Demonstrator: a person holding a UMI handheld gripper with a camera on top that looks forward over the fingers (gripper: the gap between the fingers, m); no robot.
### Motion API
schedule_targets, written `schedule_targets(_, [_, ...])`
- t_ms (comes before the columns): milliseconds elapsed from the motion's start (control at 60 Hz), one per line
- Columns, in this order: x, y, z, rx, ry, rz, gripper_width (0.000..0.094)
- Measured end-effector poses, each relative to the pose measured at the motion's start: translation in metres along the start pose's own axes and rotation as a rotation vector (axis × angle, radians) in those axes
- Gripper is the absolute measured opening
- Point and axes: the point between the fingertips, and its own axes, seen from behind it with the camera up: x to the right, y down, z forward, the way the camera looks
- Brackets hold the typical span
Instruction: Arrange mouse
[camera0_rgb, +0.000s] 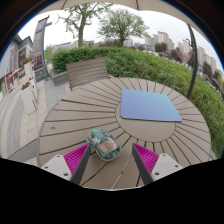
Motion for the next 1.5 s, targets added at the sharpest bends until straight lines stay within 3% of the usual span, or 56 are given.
schedule_targets(450, [0.013,-0.025,0.039,0.005,0.032,0.049,0.0804])
schedule_targets(500, [0.01,-0.026,0.039,0.008,0.024,0.047,0.0738])
schedule_targets(517, [0.008,-0.026,0.039,0.007,0.015,0.039,0.0658])
schedule_targets(550, [0.008,-0.027,0.039,0.012,0.013,0.01,0.0399])
schedule_targets(583, [0.011,-0.03,0.036,0.018,0.025,-0.021,0.0379])
schedule_targets(633, [-0.009,-0.033,0.033,0.016,-0.068,-0.037,0.0345])
schedule_targets(667, [-0.017,-0.035,0.028,0.007,-0.117,-0.029,0.0345])
schedule_targets(850, [-0.003,-0.095,-0.006,0.062,-0.136,-0.046,0.0344])
schedule_targets(1033, [0.063,-0.192,-0.001,0.154,-0.086,-0.014,0.0344])
schedule_targets(1133, [0.108,-0.213,0.038,0.148,-0.034,0.021,0.0344])
schedule_targets(1283, [0.157,-0.197,0.109,0.097,0.019,0.06,0.0344])
schedule_targets(1417, [0.179,-0.151,0.157,-0.015,0.038,0.105,0.0349])
schedule_targets(1500, [0.185,-0.14,0.171,-0.026,0.038,0.111,0.0418])
